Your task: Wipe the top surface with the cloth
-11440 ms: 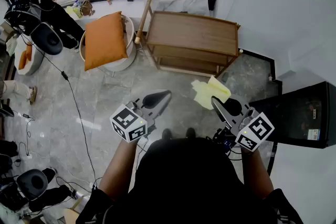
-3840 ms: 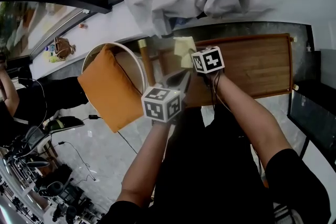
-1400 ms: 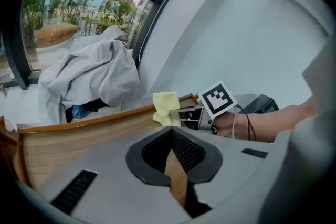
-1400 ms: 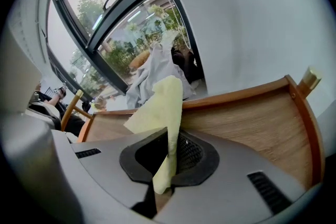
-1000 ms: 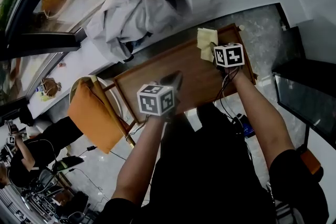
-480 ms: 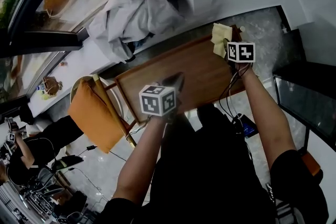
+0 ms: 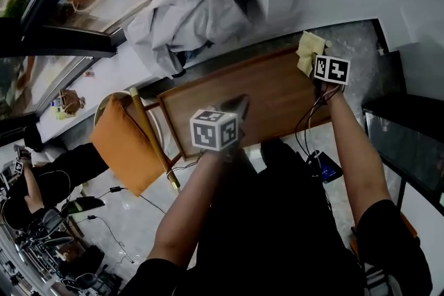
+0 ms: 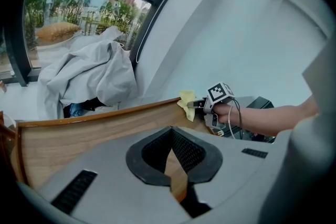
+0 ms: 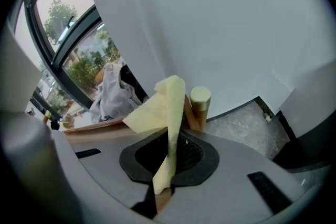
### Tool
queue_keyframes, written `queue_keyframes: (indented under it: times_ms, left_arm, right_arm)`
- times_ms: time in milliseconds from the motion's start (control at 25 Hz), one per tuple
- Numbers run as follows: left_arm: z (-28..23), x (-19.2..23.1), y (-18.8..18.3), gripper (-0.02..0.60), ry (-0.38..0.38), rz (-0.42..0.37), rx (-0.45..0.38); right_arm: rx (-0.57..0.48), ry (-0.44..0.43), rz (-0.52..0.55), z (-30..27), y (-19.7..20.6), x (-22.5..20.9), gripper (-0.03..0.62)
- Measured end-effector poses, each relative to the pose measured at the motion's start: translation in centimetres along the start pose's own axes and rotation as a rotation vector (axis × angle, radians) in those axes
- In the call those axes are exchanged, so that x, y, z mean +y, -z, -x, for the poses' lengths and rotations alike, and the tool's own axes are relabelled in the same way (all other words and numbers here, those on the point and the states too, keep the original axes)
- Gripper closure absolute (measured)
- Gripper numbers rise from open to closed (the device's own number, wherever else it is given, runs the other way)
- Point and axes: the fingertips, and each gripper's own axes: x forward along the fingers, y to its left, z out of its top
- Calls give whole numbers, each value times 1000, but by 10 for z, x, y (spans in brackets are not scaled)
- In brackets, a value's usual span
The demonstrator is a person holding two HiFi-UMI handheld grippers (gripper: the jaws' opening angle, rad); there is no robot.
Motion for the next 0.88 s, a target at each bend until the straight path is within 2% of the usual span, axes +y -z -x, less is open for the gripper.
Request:
queue_keyframes:
  times_ms: [160,320,600,800,880]
  left_arm:
    - [16,3,0,572,-16,11,-31]
    - [40,17,4,572,-52,39,-77]
    - [106,57,4,572,-128,95,-181]
    - [160,92,13,572,-175,137,-245]
    - [179,106,17,572,-193,155,-264]
  right_arm:
    - [-9,9,4,5,-2,4,562]
    - [-55,-70,29,17,-10,46,562]
    - [-78,-306,89,39,-4,193,562]
    - [-47,-450,160,46,24,302,562]
    - [-26,-483,189,44,37,337,562]
